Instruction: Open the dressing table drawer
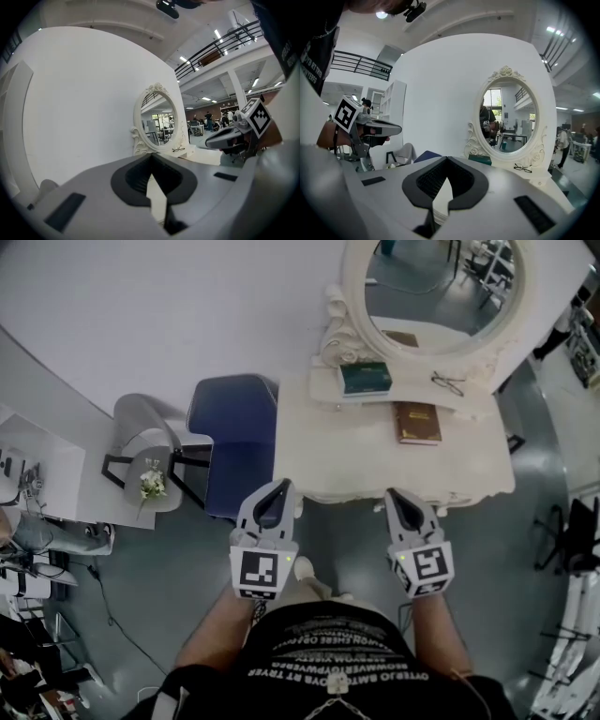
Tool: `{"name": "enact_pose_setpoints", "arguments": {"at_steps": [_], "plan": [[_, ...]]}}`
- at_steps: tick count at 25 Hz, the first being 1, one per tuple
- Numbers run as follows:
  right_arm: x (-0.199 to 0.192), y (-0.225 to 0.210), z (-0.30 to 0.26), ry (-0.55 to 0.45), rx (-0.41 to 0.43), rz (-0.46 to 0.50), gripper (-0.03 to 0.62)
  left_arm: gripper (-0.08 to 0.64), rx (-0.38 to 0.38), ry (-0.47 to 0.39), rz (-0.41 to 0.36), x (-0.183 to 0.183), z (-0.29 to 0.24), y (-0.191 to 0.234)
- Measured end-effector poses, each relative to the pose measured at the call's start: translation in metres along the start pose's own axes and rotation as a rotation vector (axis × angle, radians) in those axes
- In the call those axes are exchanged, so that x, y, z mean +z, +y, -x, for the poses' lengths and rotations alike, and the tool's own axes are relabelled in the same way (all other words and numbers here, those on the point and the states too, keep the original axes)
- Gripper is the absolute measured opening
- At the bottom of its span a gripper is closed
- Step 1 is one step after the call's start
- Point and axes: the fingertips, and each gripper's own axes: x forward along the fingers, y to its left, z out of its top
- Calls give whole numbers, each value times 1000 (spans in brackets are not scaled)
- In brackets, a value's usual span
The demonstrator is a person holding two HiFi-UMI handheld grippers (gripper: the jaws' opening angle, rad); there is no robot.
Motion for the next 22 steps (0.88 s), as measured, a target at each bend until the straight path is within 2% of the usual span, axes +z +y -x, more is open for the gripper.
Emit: {"name": "enact_pose_setpoints", "arguments": {"at_steps": [15, 22], "plan": [[27, 15, -43, 0, -36, 53, 2, 3, -19, -23, 24, -3, -21, 55], [30, 27, -53, 20, -45, 80, 2, 3, -60, -33, 32, -6, -27, 58]]}}
